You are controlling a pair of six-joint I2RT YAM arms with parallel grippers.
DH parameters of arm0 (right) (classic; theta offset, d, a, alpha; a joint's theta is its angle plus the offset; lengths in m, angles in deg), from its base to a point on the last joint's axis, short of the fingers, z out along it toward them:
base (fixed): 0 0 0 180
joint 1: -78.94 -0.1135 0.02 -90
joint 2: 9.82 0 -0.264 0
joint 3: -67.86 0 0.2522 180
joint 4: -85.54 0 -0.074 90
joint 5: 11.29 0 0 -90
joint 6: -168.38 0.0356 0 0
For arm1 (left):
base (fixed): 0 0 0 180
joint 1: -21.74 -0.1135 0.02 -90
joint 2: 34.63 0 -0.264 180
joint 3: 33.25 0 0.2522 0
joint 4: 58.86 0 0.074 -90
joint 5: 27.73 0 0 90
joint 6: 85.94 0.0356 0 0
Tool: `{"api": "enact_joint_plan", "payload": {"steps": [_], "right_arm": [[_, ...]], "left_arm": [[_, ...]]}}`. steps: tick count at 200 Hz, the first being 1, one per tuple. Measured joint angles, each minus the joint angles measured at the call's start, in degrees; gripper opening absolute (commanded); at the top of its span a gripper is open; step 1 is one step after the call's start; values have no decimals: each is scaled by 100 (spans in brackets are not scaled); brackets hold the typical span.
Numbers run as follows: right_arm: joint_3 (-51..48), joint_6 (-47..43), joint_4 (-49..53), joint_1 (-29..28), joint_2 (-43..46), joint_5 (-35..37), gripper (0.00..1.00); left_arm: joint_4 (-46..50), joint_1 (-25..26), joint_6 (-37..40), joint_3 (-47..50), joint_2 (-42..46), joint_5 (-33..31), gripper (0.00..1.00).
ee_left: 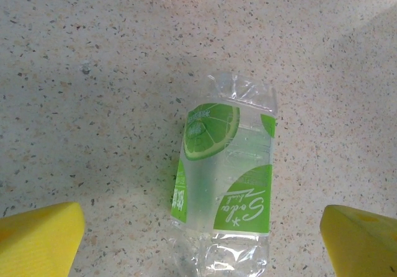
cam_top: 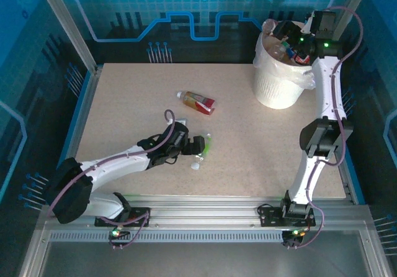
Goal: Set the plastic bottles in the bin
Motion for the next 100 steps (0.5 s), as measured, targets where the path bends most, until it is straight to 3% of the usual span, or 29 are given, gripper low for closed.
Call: {"api": "enact_joint_plan", "payload": {"steps": [51, 100], "right_arm": [[-754, -378, -28, -4, 811, 225, 100], [-457, -986, 2, -345, 538, 1193, 99]], "left_arm": [[116, 140, 129, -205, -323, 2, 99], [149, 166, 157, -280, -509, 2, 99]]}}
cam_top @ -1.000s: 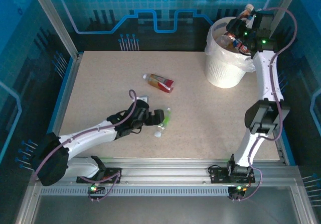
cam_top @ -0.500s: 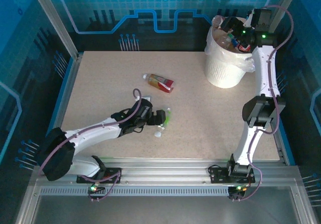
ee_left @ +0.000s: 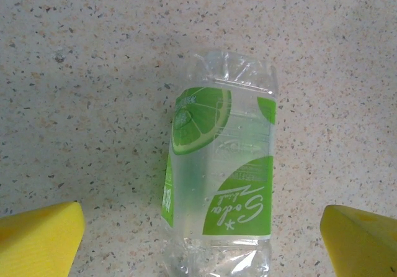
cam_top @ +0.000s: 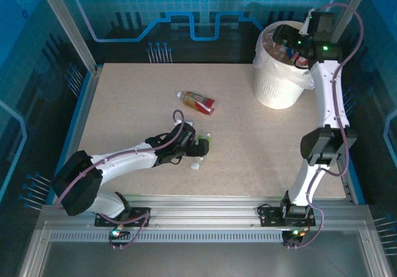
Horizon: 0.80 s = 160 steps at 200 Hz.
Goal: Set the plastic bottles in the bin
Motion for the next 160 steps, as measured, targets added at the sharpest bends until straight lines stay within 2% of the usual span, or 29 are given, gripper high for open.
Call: {"api": "enact_joint_plan", "payload": {"steps": [38, 79, 123, 160], "right_arm": [[-4, -232, 103, -297, -184, 195, 100], [-662, -267, 28, -330, 278, 186, 100], [-1440, -332, -153, -330, 1333, 142, 100], [-2146, -396, -330, -354, 2415, -109, 100]], "left_arm": [[138, 122, 52, -92, -164, -61, 99], [433, 481, 243, -533, -813, -256, 94], [916, 769, 382, -1172, -1740, -780, 76], [1064, 879, 358, -1309, -1919, -1093, 62]]}}
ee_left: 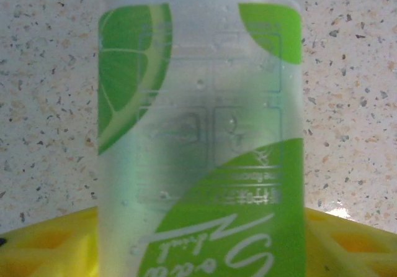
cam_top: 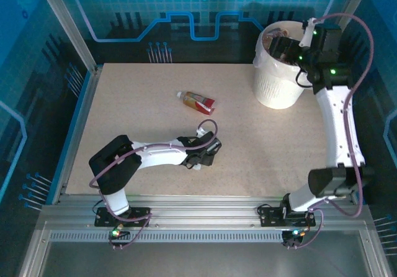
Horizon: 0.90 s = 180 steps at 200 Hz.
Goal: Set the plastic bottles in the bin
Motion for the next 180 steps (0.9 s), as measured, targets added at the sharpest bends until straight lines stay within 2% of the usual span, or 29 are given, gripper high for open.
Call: {"api": "enact_joint_plan", "payload": {"steps": [22, 52, 83, 129, 180], "right_arm": [[-708, -15, -155, -17, 680, -197, 100], [-1639, 11, -367, -17, 1351, -476, 100], [-2319, 321, -466, -61, 1764, -774, 100], [-3233, 723, -697, -459, 2479, -1095, 100], [-3355, 717, -1025, -905, 2363, -1952, 100]], "left_arm": [[-39, 9, -7, 2, 0, -50, 52], [-249, 9, 107, 131, 98, -48, 47], [-726, 9, 332, 584, 713, -24, 44], [-1585, 9, 1064, 844, 1963, -52, 42], [-2122, 9, 1919, 791, 2293, -42, 41]]}}
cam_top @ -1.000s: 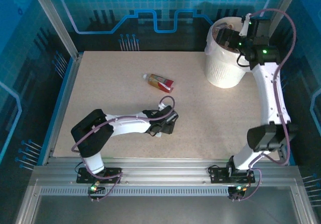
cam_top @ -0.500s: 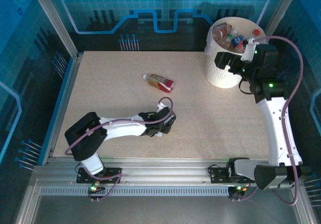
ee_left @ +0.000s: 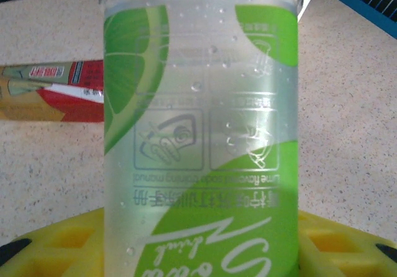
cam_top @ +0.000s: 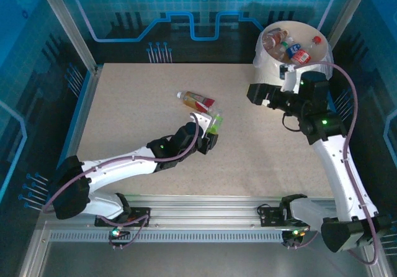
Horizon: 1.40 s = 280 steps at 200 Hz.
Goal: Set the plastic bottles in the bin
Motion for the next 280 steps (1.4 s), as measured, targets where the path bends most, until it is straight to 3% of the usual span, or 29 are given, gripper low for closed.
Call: {"api": "enact_joint_plan", "payload": {"steps": [38, 109, 152, 210, 230, 242, 259, 280], "right_arm": [[85, -111, -63, -420, -393, -501, 100], [275, -306, 81, -566, -1071, -1270, 100], [605, -535, 455, -837, -1703, -1687, 94], [787, -664, 654, -990, -1926, -1928, 58], [796, -651, 656, -984, -1930, -1928, 51], [809, -645, 658, -984, -1930, -1921, 47], [828, -647, 667, -984, -1941, -1915, 44], [918, -647, 669, -966, -1952, -1878, 41]], "left_arm": [[-337, 0, 273, -151, 0, 157, 40], [-813, -129, 396, -498, 13, 710, 41], [-903, -146, 485, -498, 13, 772, 41], [-1119, -146, 610, -505, 15, 728, 42], [-1110, -146, 610, -507, 15, 704, 43], [-1115, -146, 608, -507, 15, 702, 47], [-1108, -151, 605, -511, 15, 706, 70], [-1005, -166, 507, -579, 15, 710, 91]]}}
